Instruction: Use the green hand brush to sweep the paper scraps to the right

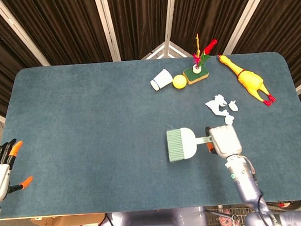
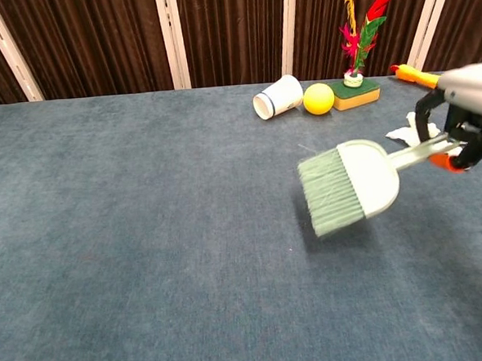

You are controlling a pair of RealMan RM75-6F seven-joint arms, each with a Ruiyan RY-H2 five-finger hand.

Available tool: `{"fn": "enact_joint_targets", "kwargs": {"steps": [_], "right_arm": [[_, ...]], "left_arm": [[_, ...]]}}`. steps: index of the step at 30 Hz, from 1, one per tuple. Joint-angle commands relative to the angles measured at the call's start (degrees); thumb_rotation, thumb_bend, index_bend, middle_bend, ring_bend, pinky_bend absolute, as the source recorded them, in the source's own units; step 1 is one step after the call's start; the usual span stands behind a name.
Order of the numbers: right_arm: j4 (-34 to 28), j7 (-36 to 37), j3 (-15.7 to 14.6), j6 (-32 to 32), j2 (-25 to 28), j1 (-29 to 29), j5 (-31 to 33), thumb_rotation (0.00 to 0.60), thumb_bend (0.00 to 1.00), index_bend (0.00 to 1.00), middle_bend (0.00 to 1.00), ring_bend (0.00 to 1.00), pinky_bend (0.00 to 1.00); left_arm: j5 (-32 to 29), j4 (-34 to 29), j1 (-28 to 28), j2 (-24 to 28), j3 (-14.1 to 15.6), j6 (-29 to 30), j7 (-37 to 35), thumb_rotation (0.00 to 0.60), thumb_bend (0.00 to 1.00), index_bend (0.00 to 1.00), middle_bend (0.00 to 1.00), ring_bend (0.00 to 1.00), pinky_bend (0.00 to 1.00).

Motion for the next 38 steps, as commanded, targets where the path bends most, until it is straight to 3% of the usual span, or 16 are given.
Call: {"fn": "enact_joint_targets", "kwargs": {"steps": [1, 6, 14, 21, 25, 33, 38], "right_arm": [[3.17, -2.31, -0.96, -0.31, -3.47, -0.34, 0.12, 0.600, 0.52, 0.67, 0.91, 0.93, 0.81], [7.55, -8.11, -2.54, 1.35, -6.12, -0.48, -0.74, 0.600, 0.52, 0.51, 0.87, 0.85, 0.76], [9.50, -13.93, -3.26, 4.81, -5.75, -2.28, -1.11, 0.600, 0.42, 0.12, 0.55, 0.57, 0.58], [7.35, -15.94, -3.77, 5.74, -1.53, -4.17, 0.17, 0.600, 0.41, 0.06, 0.42, 0.43, 0.41], [6.63, -10.94, -4.92, 6.67, 2.02, -6.40, -3.72, 0.600, 0.41, 0.05, 0.32, 0.29, 0.27], [7.77, 9.82, -8.14, 11.18, 9.97, -13.66, -15.67, 0.600, 0.41, 0.00, 0.06, 0.03, 0.05], [9.21, 23.67, -9.08, 14.96, 13.73, -18.11, -21.07, 0.600, 0.39, 0.00, 0.00, 0.00, 0.00]], "left_arm": [[-0.01, -0.04, -0.01, 0.07, 0.01, -0.06, -0.13, 0.600, 0.00, 0.00, 0.00, 0.00, 0.02], [0.02, -0.08, 0.00, 0.20, 0.05, -0.11, -0.35, 0.600, 0.00, 0.00, 0.00, 0.00, 0.02], [0.08, -0.12, 0.01, 0.20, 0.13, -0.17, -0.09, 0.600, 0.00, 0.00, 0.00, 0.00, 0.02], [-0.09, -0.29, 0.08, 0.15, 0.04, -0.02, 0.35, 0.600, 0.00, 0.00, 0.00, 0.00, 0.02], [-0.10, -0.23, 0.15, 0.15, 0.02, 0.11, 0.40, 0.600, 0.00, 0.00, 0.00, 0.00, 0.02], [-0.03, 0.00, 0.17, 0.02, -0.01, 0.26, 0.94, 0.600, 0.00, 0.00, 0.00, 0.00, 0.02], [-0.01, 0.26, 0.18, -0.18, 0.09, 0.30, 2.48, 0.600, 0.00, 0.00, 0.00, 0.00, 0.02]]}}
